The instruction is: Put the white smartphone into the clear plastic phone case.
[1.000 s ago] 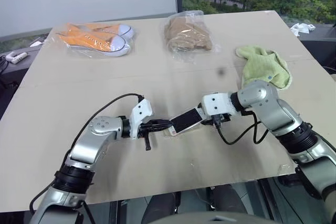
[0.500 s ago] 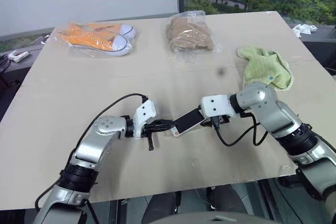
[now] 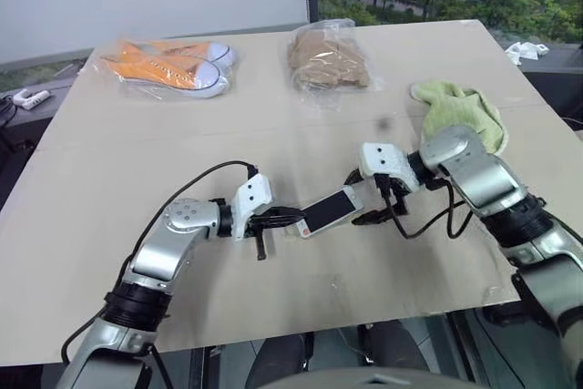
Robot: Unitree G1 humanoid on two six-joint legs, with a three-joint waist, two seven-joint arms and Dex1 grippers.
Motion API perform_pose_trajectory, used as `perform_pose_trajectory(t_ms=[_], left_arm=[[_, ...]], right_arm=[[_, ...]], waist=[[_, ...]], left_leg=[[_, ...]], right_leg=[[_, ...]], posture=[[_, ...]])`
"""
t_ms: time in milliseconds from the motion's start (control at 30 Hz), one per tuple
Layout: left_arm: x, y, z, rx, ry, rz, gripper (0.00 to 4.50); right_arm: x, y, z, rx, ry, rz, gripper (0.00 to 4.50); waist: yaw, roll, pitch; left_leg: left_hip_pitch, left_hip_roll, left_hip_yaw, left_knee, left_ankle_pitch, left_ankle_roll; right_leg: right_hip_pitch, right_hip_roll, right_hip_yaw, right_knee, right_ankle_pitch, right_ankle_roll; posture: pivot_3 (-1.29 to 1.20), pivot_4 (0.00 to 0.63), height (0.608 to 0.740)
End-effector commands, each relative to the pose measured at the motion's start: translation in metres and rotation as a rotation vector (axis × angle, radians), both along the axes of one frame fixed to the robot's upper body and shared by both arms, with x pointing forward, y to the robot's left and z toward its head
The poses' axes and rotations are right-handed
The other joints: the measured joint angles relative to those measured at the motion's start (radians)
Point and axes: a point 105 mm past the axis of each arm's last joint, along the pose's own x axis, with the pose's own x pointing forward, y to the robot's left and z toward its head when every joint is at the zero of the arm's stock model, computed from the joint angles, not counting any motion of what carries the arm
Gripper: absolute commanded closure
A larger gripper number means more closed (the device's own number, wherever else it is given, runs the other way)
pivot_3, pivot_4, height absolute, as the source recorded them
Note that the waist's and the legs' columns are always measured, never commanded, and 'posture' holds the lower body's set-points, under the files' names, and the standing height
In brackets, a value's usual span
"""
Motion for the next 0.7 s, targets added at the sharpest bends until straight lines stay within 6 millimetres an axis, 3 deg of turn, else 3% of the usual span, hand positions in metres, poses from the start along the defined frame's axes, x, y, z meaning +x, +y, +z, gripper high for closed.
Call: perform_pose_trajectory(t_ms=[33, 367, 700], left_arm=[[-0.003, 0.002, -0.008, 0.027, 0.024, 0.003, 4.50], [-0.004, 0.007, -0.005, 0.032, 0.018, 0.021, 4.50], [-0.004, 0.008, -0.004, 0.029, 0.017, 0.027, 4.50]], right_arm=[[0.013, -0.001, -0.001, -0.014, -0.007, 0.012, 0.02], [0.001, -0.001, -0.004, -0.028, 0.078, 0.136, 0.02], [0.004, 0.000, -0.003, -0.038, 0.034, 0.150, 0.02]], waist=[[-0.001, 0.000, 0.000], [-0.002, 0.000, 0.000], [-0.003, 0.000, 0.000]], left_leg=[[0.000, 0.000, 0.000, 0.000, 0.000, 0.000], [0.000, 0.000, -0.001, 0.000, 0.000, 0.000], [0.000, 0.000, -0.001, 0.000, 0.000, 0.000]], right_leg=[[0.000, 0.000, 0.000, 0.000, 0.000, 0.000], [0.000, 0.000, 0.000, 0.000, 0.000, 0.000], [0.000, 0.000, 0.000, 0.000, 0.000, 0.000]], posture=[[0.00, 0.150, 0.740], [0.00, 0.150, 0.740], [0.00, 0.150, 0.740]])
